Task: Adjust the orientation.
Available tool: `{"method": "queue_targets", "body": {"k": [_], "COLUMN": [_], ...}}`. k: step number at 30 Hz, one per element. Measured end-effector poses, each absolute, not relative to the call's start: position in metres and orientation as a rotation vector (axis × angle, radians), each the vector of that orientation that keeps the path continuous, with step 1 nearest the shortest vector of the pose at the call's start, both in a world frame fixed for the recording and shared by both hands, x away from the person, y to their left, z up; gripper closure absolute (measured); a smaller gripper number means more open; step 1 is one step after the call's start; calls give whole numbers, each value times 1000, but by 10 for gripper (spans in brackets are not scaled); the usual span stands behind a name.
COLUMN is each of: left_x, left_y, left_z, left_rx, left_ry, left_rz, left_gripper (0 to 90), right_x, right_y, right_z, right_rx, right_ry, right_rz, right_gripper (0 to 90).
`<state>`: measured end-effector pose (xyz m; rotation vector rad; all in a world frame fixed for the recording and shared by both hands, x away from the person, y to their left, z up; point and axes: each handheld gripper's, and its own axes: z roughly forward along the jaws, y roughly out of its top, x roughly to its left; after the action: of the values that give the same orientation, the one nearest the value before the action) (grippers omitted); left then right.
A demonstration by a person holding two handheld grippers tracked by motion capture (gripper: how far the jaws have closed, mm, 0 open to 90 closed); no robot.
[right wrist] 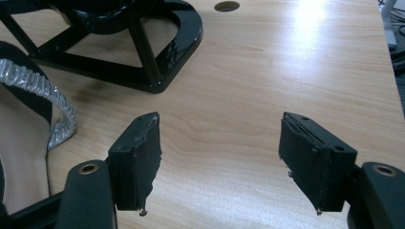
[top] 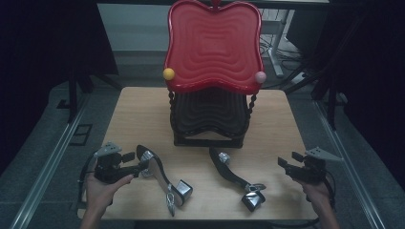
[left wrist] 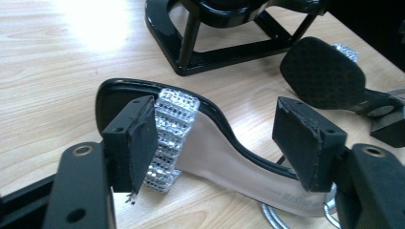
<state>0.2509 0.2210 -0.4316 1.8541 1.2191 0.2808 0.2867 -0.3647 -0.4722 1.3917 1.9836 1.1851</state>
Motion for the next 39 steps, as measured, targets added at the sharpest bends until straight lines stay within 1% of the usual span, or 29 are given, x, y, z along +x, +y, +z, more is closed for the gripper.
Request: {"method": "queue_targets", "body": {"k": [5, 6, 7, 9, 12, 15, 17, 19, 22, 28, 32, 39], "left_x": [248, 248, 247, 245, 237, 223, 215, 209, 206, 210, 219, 239], "left_y": [223, 230, 233, 239, 244, 247, 249, 249, 243, 222, 206, 195], "left_z": [-430, -433, -434, -434, -431, -433, -437, -440, -442, -452, -459, -465], "left_rx": [1836, 1753, 1734, 1727, 1695, 1724, 1751, 1790, 1817, 1873, 1910, 1907], "left_ry": [1230, 1244, 1260, 1290, 1278, 1273, 1279, 1281, 1260, 1227, 1222, 1252], "left_rz": [296, 210, 198, 221, 206, 233, 247, 266, 252, 225, 186, 143], "left_gripper": [389, 424, 462, 565, 728, 827, 870, 890, 899, 900, 900, 900], "right_x": [287, 287, 286, 285, 283, 283, 284, 284, 285, 286, 286, 287], "right_y": [-364, -364, -364, -364, -368, -374, -377, -378, -380, -382, -382, -379], "right_z": [-473, -473, -473, -471, -470, -473, -473, -474, -475, -478, -478, -480], "right_rx": [1395, 1394, 1394, 1396, 1415, 1445, 1457, 1463, 1479, 1508, 1514, 1513], "right_ry": [1983, 1987, 1986, 1977, 1962, 1946, 1936, 1933, 1927, 1925, 1924, 1947], "right_rz": [1181, 1181, 1178, 1176, 1181, 1175, 1177, 1168, 1158, 1135, 1139, 1124], "right_gripper": [315, 317, 318, 320, 328, 335, 337, 340, 344, 348, 348, 348]}}
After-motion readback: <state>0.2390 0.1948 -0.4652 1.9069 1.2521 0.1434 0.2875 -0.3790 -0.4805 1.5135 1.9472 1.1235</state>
